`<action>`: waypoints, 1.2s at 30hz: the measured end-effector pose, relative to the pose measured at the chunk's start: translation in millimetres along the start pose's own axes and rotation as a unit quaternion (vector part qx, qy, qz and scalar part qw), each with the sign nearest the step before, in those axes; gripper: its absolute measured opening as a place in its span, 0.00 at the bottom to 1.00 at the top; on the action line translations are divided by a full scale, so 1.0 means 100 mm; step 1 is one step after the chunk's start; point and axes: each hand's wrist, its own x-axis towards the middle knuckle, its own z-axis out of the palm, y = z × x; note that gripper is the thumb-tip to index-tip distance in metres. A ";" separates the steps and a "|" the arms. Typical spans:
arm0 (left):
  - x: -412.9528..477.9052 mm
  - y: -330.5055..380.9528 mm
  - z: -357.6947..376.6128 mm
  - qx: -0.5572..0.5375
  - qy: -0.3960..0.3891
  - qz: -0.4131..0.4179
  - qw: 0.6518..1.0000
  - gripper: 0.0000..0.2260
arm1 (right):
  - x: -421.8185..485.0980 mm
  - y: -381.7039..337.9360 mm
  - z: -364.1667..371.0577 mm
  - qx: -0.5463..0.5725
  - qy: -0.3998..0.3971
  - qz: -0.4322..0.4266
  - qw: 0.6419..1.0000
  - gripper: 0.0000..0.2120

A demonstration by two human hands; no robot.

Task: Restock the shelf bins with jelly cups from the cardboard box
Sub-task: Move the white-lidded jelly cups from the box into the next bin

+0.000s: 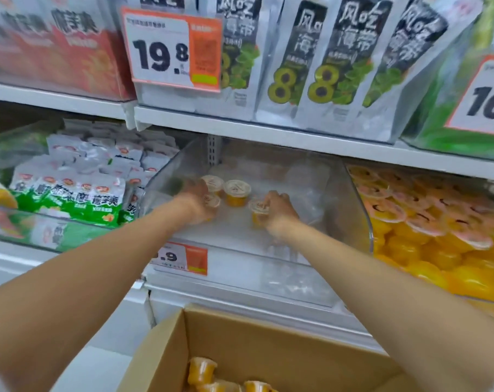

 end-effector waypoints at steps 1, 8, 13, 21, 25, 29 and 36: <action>0.05 -0.02 0.04 0.023 -0.011 0.006 1.000 0.26 | 0.05 0.04 0.01 -0.024 0.008 -0.011 1.000 0.21; 0.05 0.03 0.00 0.240 0.040 0.062 0.968 0.22 | 0.28 0.03 0.02 -0.179 0.086 -0.055 0.978 0.24; 0.06 0.00 0.03 0.184 -0.010 0.034 0.982 0.23 | 0.21 0.06 0.06 -0.079 0.099 -0.031 0.992 0.21; 0.15 0.02 0.06 0.122 -0.014 -0.006 0.992 0.21 | 0.29 0.05 0.08 -0.199 0.074 -0.054 0.976 0.17; 0.08 0.04 0.02 0.113 -0.018 0.001 0.993 0.21 | 0.25 0.07 0.06 -0.245 0.039 -0.057 0.967 0.25; -0.18 0.08 -0.09 0.054 0.020 0.027 0.998 0.23 | -0.03 -0.06 -0.21 -0.187 0.086 -0.087 0.975 0.22; -1.18 0.37 -0.08 -0.070 0.142 0.083 0.984 0.10 | -1.11 -0.16 -0.39 -0.066 0.198 -0.216 0.954 0.07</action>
